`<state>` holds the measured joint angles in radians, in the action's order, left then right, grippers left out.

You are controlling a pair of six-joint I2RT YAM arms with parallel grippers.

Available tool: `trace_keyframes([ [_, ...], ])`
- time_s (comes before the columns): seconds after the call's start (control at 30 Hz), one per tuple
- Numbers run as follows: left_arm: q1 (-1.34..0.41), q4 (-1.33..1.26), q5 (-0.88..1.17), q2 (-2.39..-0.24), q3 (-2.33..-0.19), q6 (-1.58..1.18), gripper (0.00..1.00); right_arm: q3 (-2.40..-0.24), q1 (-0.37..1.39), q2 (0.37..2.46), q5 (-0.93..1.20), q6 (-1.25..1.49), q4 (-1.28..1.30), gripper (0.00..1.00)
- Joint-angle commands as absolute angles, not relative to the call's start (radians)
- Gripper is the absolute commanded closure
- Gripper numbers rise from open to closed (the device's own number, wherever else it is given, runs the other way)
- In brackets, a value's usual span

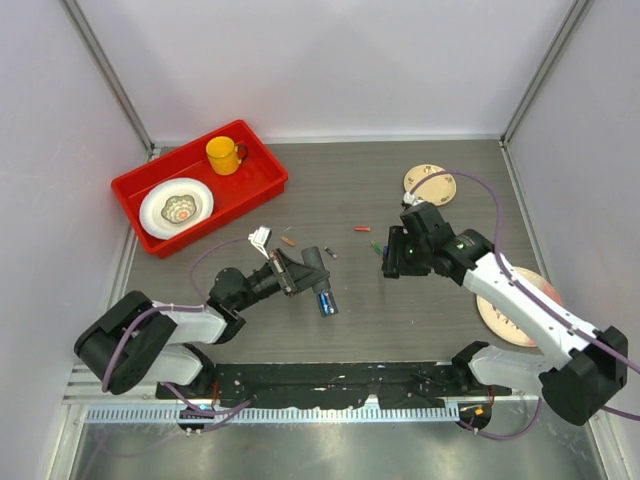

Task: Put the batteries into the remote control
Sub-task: Pick up the battery cover at the center of the board, then load the battery cover into the remote control.

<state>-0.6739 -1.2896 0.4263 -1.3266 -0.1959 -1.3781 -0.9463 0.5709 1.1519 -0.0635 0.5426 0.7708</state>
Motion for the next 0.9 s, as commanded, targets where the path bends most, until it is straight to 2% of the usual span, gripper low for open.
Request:
trace_keyframes([
  [0.0, -0.683, -1.382, 0.359, -1.373, -0.247, -1.356, 1.00, -1.104, 0.644, 1.118, 0.018, 0.502, 0.963, 0.86],
  [0.13, -0.721, -1.382, 0.306, -1.422, -0.288, -1.345, 1.00, -1.259, 0.811, 1.181, 0.003, 0.483, 1.124, 0.92],
  [0.23, -0.753, -1.382, 0.249, -1.462, -0.307, -1.353, 1.00, -1.357, 0.859, 1.241, 0.041, 0.472, 1.178, 0.99],
  [0.57, -0.776, -1.365, 0.132, -1.532, -0.304, -1.456, 1.00, -1.483, 0.937, 1.399, 0.072, 0.428, 1.246, 0.99],
  [0.87, -0.778, -1.309, 0.135, -1.506, -0.311, -1.471, 1.00, -1.535, 0.969, 1.479, 0.049, 0.413, 1.249, 0.99],
])
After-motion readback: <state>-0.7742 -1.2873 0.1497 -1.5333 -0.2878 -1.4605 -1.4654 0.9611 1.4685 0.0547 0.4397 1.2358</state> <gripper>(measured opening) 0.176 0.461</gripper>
